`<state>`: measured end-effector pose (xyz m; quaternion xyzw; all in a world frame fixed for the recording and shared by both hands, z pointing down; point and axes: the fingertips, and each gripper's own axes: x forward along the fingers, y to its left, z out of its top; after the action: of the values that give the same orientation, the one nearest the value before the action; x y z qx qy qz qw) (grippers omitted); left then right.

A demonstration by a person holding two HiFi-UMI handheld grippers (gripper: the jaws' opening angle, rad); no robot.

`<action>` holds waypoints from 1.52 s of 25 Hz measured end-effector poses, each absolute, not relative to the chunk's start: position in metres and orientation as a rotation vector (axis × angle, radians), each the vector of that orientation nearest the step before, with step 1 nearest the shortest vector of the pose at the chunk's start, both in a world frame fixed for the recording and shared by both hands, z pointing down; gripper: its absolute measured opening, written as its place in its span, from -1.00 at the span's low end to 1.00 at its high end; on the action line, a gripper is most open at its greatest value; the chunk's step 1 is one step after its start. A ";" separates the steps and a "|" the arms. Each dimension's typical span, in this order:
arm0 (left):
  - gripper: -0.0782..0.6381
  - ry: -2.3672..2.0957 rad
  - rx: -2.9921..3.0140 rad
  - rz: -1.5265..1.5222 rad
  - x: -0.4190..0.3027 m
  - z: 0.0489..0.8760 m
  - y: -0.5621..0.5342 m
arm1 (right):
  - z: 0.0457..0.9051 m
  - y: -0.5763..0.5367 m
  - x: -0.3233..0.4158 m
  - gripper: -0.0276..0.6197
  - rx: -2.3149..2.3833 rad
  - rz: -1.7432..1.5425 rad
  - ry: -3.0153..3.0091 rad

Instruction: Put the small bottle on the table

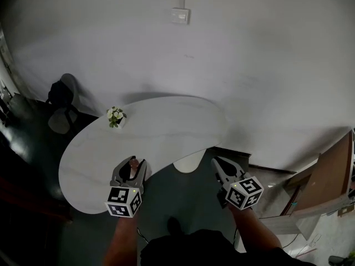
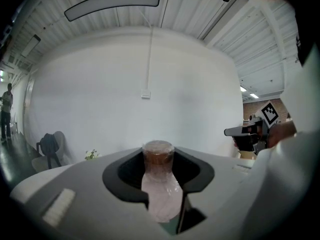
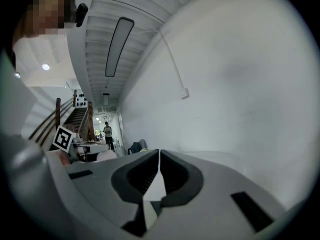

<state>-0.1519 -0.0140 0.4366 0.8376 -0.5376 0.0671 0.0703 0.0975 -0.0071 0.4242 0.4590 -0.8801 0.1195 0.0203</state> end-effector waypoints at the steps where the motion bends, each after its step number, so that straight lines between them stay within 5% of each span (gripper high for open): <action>1: -0.36 -1.618 2.520 0.200 -0.156 0.435 -0.019 | 0.421 -0.011 0.093 -0.88 1.422 0.366 -2.735; 38: -0.36 -1.743 2.397 0.223 -0.155 0.459 -0.292 | 0.449 -0.325 0.023 -0.88 0.976 0.463 -2.897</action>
<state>-0.1545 -0.2916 0.4586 0.8036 -0.5843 0.0746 0.0845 0.0226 -0.3253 0.4490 0.3157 -0.9366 0.1498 0.0250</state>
